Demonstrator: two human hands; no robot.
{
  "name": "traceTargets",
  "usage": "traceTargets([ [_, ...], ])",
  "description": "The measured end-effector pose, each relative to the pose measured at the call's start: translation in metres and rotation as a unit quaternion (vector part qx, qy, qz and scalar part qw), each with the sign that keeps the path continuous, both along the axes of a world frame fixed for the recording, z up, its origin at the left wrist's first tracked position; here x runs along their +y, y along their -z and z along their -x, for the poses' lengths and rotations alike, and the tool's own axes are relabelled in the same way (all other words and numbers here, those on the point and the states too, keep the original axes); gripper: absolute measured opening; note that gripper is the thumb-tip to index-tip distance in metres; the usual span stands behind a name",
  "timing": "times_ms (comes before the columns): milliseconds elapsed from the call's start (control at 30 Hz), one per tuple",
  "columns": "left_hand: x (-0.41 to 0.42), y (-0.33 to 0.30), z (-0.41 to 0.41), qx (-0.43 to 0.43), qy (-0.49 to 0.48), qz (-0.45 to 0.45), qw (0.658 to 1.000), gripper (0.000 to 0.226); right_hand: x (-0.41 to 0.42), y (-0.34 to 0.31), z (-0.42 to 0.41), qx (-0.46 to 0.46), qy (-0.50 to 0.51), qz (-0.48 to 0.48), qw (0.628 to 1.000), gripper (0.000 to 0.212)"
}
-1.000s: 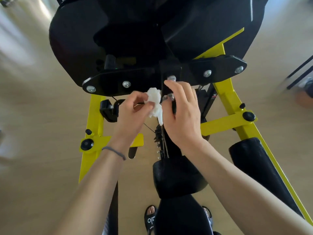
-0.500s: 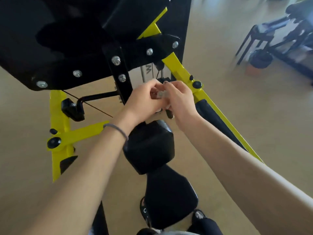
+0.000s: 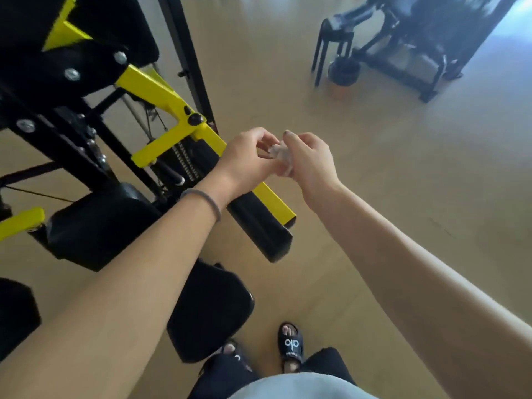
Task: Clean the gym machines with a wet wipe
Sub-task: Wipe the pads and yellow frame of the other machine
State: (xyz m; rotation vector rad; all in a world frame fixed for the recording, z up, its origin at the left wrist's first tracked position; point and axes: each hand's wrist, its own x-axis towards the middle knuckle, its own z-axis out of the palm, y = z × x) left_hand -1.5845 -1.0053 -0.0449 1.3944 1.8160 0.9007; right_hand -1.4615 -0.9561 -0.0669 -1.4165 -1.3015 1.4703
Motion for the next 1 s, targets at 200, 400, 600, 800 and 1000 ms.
traceTargets([
  [200, 0.024, 0.014, -0.071, 0.032, 0.054, 0.008, 0.998, 0.019, 0.001, 0.005, -0.075, 0.034, 0.058, 0.020, 0.998, 0.031],
  [400, 0.049, 0.034, -0.128, -0.010, 0.134, -0.010, 0.991, 0.025, 0.011, 0.022, -0.136, 0.018, 0.106, 0.015, 0.994, 0.012],
  [600, 0.132, 0.038, -0.205, -0.013, 0.199, 0.004, 0.980, 0.029, 0.082, 0.035, -0.220, 0.037, 0.135, 0.014, 0.990, 0.016],
  [800, 0.239, 0.051, -0.289, 0.021, 0.199, 0.003, 0.980, 0.029, 0.184, 0.049, -0.307, 0.012, 0.138, 0.015, 0.990, 0.022],
  [1000, 0.342, 0.058, -0.318, 0.042, 0.162, 0.009, 0.986, 0.025, 0.288, 0.048, -0.333, -0.035, 0.100, 0.019, 0.994, 0.028],
])
